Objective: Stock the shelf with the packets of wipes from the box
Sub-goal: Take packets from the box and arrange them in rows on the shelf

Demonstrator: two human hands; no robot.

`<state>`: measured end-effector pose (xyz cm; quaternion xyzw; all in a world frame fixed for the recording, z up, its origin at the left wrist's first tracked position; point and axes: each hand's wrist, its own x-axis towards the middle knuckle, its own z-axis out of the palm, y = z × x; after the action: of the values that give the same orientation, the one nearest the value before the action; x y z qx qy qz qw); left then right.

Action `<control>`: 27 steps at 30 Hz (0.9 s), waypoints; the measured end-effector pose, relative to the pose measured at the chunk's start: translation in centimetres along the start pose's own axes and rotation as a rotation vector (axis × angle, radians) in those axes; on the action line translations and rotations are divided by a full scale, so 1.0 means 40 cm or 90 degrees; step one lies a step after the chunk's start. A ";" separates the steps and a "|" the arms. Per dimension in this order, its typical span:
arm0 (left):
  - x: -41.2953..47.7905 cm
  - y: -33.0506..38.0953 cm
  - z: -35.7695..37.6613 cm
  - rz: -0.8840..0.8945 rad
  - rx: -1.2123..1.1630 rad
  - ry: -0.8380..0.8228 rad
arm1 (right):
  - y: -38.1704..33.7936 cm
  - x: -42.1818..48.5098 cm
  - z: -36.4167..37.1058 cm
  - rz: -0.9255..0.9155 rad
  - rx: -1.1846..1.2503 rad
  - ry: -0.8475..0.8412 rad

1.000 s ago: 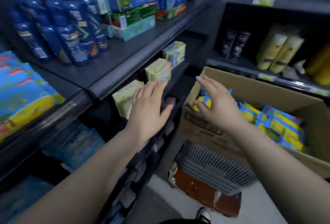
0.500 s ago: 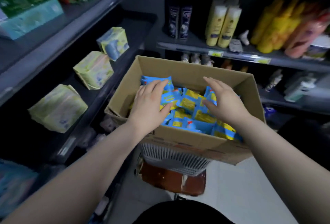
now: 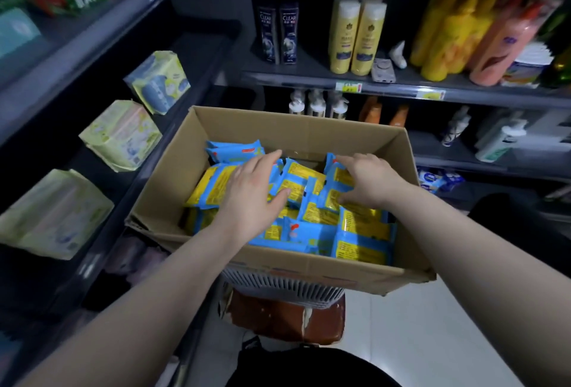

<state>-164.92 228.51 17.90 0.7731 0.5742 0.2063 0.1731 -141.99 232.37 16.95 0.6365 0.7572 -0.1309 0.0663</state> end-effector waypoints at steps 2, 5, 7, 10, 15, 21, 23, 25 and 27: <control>0.010 -0.001 -0.002 -0.006 -0.012 -0.008 | 0.006 0.002 -0.008 0.003 0.005 0.011; 0.026 0.000 -0.007 -0.012 -0.048 -0.022 | 0.011 -0.012 -0.030 -0.041 0.076 0.119; 0.038 0.009 -0.019 -0.038 -0.120 -0.043 | 0.011 -0.029 -0.049 -0.117 0.192 0.290; 0.073 0.022 -0.022 -0.123 -0.282 -0.068 | -0.001 -0.050 -0.077 -0.246 0.316 0.472; 0.134 0.043 -0.018 -0.352 -0.763 -0.108 | -0.025 -0.057 -0.064 -0.321 0.359 0.508; 0.161 0.044 -0.020 -0.451 -0.856 -0.159 | -0.021 -0.048 -0.036 -0.289 0.386 0.465; 0.170 0.022 -0.018 -0.415 -0.818 -0.071 | -0.005 -0.032 -0.031 -0.229 0.327 0.392; 0.179 -0.007 -0.031 -0.362 -0.716 0.014 | 0.009 -0.015 -0.024 -0.171 0.230 0.283; 0.179 -0.035 -0.048 -0.335 -0.655 0.043 | 0.006 0.002 -0.020 -0.171 0.120 0.140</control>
<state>-165.21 235.84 19.72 0.4137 0.5783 0.4335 0.5536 -141.70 232.70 17.66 0.5438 0.8222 -0.1383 -0.0950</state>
